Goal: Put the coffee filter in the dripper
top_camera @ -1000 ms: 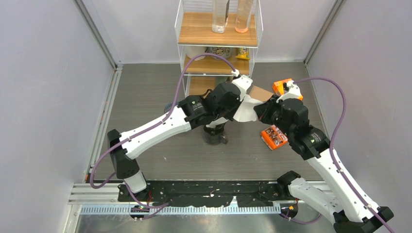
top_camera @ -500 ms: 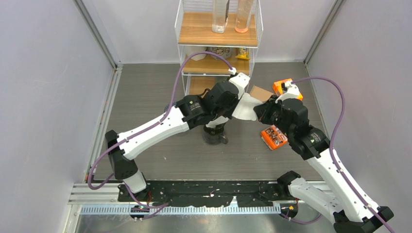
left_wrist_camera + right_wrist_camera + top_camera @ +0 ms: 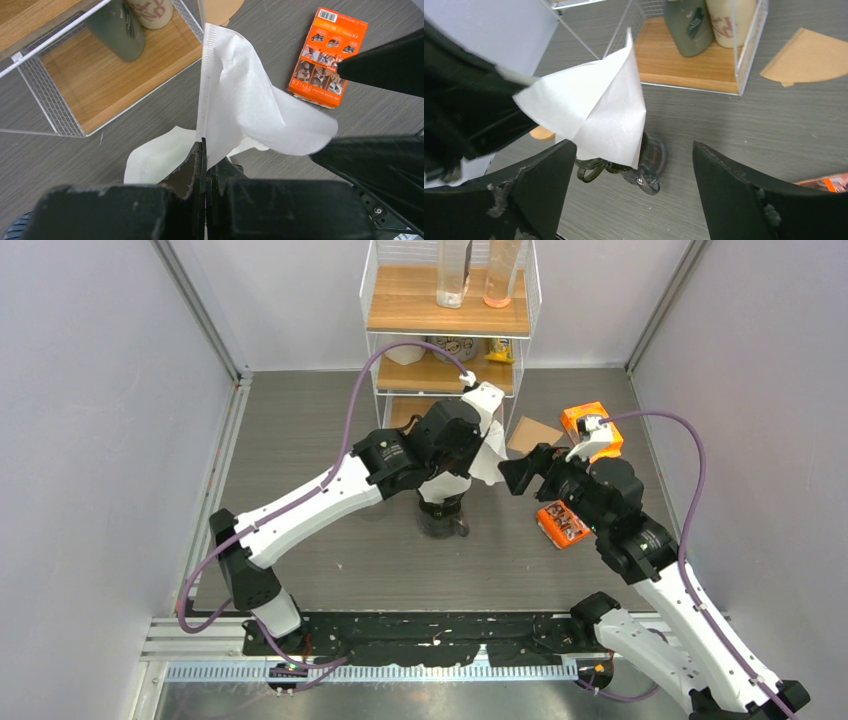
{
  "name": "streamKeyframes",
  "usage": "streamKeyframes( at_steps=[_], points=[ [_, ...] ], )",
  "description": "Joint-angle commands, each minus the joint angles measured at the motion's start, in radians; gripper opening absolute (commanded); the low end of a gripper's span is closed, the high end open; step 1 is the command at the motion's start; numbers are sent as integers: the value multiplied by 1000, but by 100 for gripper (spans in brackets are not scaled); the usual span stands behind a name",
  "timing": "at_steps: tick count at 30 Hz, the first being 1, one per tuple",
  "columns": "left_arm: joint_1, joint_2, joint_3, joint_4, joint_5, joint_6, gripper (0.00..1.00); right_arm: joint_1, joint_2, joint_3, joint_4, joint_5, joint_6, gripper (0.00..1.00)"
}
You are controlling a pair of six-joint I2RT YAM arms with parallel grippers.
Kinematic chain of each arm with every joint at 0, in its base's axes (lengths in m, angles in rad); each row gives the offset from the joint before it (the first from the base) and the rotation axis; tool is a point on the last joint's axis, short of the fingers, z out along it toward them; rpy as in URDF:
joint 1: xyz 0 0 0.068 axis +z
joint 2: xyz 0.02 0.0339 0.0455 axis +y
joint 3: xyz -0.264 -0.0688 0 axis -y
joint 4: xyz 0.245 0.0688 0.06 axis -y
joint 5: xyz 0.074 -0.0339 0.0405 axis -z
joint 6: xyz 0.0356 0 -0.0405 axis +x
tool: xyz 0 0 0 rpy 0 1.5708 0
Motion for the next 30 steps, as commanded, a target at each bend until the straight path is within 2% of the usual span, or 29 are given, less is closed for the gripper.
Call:
streamKeyframes(
  at_steps=[1, 5, 10, 17, 24, 30],
  points=[
    [46, -34, 62, -26, 48, -18, 0, -2, -85, -50, 166, -87, -50, 96],
    [95, -39, 96, -86, 63, -24, 0, -2, -185, -111, 181, 5, -70, 99],
    [151, -77, 95, -145, 80, -50, 0, -2, -326, -220, 235, 172, -83, 98],
    [263, -163, 63, -227, 151, -165, 0, -2, -380, -307, 248, 367, -82, 97],
    [474, -273, 2, -453, 370, -355, 0, -1, -342, -326, 210, 424, -67, 97],
    [658, -349, -169, -562, 607, -440, 0, -2, -330, -321, 188, 448, -62, 97]
  ],
)
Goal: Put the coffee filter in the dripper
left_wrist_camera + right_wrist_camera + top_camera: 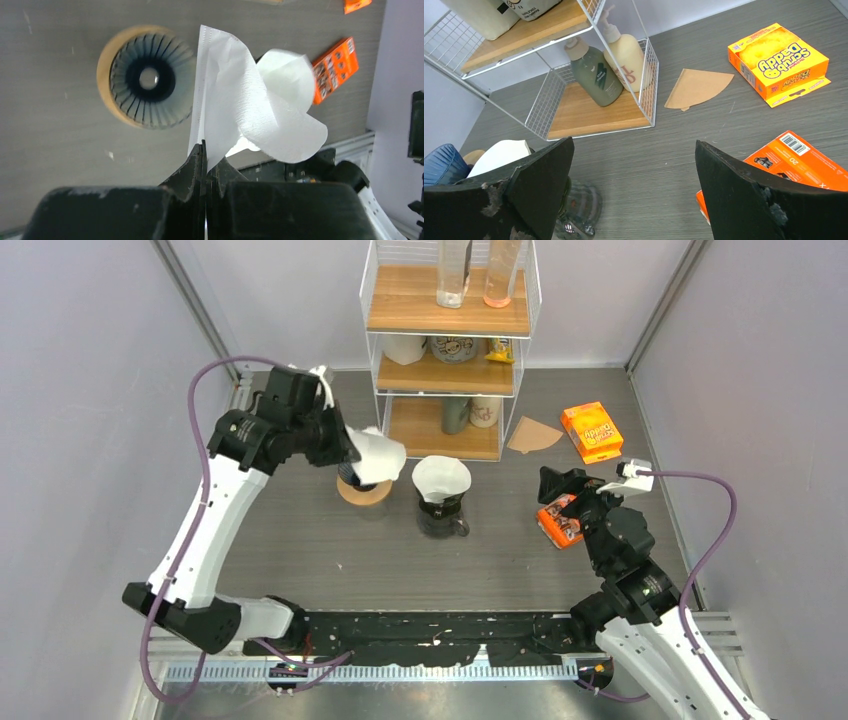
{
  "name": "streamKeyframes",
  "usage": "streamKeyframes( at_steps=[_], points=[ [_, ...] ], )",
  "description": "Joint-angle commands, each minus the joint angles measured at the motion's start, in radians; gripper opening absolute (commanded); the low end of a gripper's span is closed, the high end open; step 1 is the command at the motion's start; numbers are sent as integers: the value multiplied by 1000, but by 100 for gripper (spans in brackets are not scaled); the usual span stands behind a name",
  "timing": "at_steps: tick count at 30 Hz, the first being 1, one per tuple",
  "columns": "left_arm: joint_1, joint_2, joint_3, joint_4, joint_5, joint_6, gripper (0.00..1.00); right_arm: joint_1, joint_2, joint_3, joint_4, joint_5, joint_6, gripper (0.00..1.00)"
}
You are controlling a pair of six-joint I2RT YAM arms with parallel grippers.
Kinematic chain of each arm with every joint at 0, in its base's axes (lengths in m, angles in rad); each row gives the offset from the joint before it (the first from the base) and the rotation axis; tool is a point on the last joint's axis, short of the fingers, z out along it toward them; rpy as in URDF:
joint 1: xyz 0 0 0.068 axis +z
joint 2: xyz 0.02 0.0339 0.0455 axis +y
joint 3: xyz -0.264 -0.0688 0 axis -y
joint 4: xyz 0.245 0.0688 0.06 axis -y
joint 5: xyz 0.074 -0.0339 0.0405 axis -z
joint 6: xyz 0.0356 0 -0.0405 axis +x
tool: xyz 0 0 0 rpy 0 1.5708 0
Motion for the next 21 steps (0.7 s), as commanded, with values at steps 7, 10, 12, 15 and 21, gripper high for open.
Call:
streamKeyframes(
  at_steps=[7, 10, 12, 15, 21],
  points=[
    [175, 29, -127, -193, 326, -64, 0, -3, 12, 13, 8, 56, 6, 97],
    [192, 54, -122, -197, 336, -62, 0, -3, 12, 13, 8, 62, 6, 97],
    [216, 65, -115, -208, 324, -63, 0, -3, 18, 14, 7, 65, 4, 97],
    [254, 73, -102, -223, 302, -72, 0, -2, 22, 14, 6, 69, 3, 97],
    [291, 95, -106, -207, 323, -82, 2, -2, 30, 15, 6, 76, 0, 97]
  ],
)
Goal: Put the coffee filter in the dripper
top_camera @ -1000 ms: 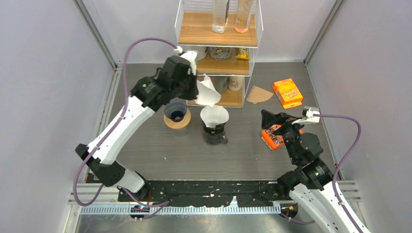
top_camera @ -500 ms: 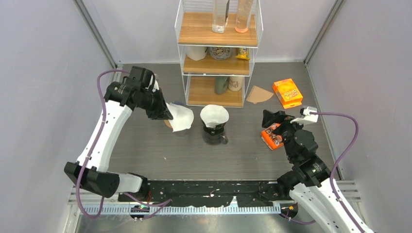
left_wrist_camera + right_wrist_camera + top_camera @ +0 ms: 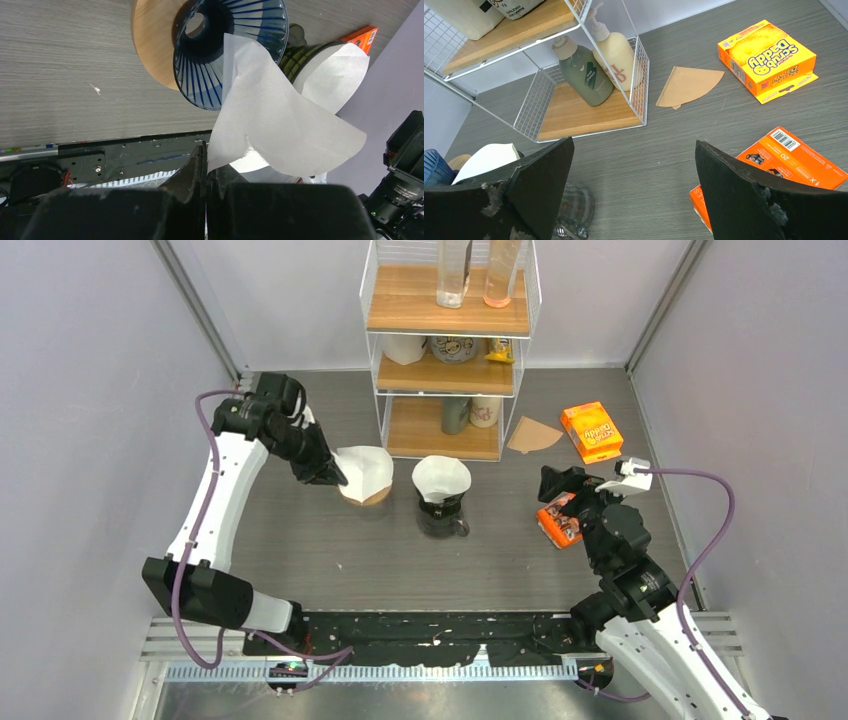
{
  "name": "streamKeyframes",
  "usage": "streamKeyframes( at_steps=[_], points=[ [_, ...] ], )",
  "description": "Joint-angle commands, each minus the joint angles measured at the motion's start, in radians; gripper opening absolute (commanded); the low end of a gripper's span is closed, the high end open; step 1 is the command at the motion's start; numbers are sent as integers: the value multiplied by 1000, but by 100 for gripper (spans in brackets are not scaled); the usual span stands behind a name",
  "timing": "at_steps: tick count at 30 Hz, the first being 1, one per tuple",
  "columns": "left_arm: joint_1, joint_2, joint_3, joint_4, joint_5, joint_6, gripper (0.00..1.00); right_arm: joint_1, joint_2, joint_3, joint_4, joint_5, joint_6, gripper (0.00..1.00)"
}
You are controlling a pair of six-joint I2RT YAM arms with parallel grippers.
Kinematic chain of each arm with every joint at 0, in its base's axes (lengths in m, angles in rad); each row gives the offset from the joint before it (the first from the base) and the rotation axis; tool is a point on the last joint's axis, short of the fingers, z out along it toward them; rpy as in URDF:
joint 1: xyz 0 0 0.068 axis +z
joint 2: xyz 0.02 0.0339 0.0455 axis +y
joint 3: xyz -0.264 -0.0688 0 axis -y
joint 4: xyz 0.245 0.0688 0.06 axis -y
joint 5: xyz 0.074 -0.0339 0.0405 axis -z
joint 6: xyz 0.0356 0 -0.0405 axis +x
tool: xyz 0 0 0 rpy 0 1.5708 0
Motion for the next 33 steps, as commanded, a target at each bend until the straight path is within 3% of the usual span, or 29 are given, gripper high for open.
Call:
streamKeyframes(
  at_steps=[1, 14, 23, 26, 31, 33],
  points=[
    [17, 26, 39, -10, 40, -6, 5, -3, 7, 15, 12, 39, -2, 97],
    [22, 38, 122, -21, -33, 28, 66, -2, 15, 18, 11, 47, -11, 97],
    [18, -56, 148, 18, -113, 59, 80, -3, 20, 18, 11, 54, -15, 97],
    [-18, -129, 125, 119, -177, 57, 99, -2, 20, 16, 11, 54, -20, 97],
    [-195, -249, 40, 330, -455, 41, 100, -3, 7, 1, 6, 72, -25, 97],
    [-215, -238, 48, 353, -481, 31, 100, -2, -6, -7, 7, 74, -26, 97]
  ],
)
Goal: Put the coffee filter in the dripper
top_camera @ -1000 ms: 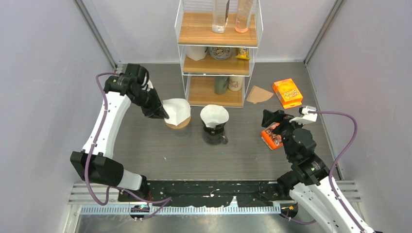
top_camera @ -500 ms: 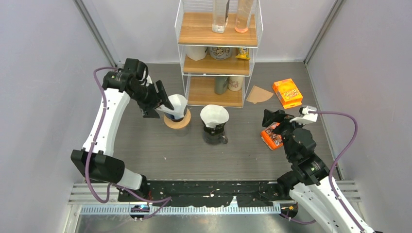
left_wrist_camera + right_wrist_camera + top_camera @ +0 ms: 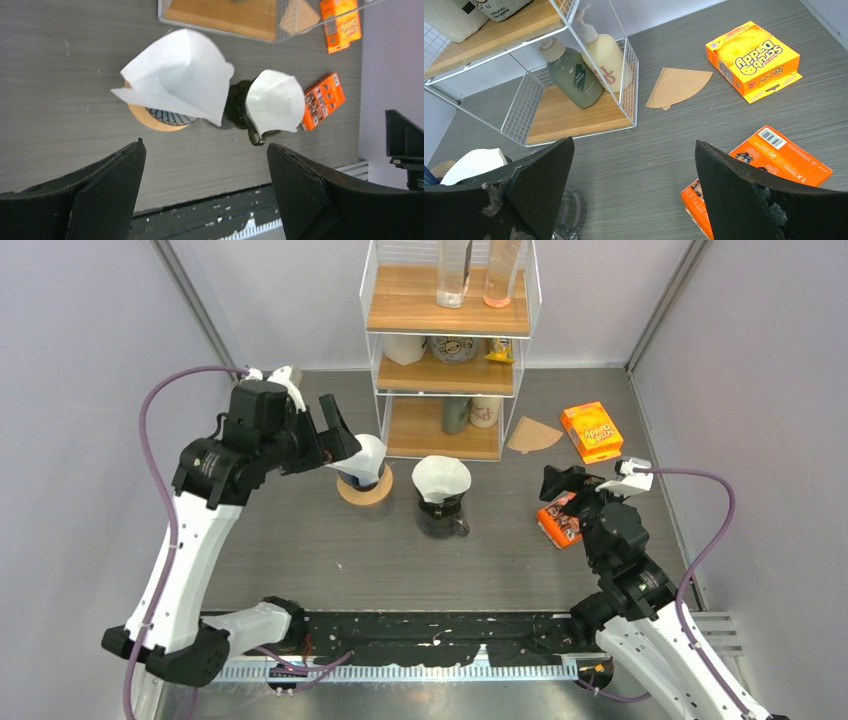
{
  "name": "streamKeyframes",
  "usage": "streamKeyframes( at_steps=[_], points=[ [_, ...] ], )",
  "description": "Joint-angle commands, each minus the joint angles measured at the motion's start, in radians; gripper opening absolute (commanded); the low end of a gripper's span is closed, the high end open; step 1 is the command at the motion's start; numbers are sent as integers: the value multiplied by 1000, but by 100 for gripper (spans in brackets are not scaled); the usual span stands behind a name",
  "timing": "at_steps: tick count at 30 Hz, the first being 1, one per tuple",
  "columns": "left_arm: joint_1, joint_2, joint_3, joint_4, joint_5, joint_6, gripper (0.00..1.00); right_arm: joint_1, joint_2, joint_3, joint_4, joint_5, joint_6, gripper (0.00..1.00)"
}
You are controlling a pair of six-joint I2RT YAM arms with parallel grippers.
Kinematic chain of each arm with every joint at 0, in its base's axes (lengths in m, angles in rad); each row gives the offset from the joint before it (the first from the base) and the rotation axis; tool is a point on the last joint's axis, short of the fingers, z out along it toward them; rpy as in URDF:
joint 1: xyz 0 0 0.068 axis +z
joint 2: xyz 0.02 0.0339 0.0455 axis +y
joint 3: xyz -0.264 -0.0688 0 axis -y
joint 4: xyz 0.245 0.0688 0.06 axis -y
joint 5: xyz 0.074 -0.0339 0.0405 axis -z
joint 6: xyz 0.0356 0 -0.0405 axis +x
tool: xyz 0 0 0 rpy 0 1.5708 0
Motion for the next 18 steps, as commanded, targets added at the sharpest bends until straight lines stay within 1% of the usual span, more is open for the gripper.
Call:
streamKeyframes(
  at_steps=[1, 4, 7, 10, 12, 15, 18],
  points=[
    [-57, 3, -1, 167, -192, -12, 100, -2, -25, -9, 10, 43, -15, 97],
    [-65, 74, 42, 153, -204, -23, 100, -2, -48, -23, 10, 59, -13, 97],
    [-87, 157, 95, 123, -249, -35, 99, -1, -59, -29, 8, 60, -11, 97],
    [-104, 220, 122, 120, -258, -35, 96, -2, -51, -29, 8, 59, -10, 97],
    [-111, 260, 140, 98, -256, -34, 89, -3, -44, -26, 5, 58, -13, 97],
    [-119, 290, 146, 63, -282, -37, 72, -2, -32, -25, 4, 59, -13, 97],
    [-126, 303, 129, 48, -280, -36, 56, -3, -22, -23, 3, 62, -13, 97]
  ],
)
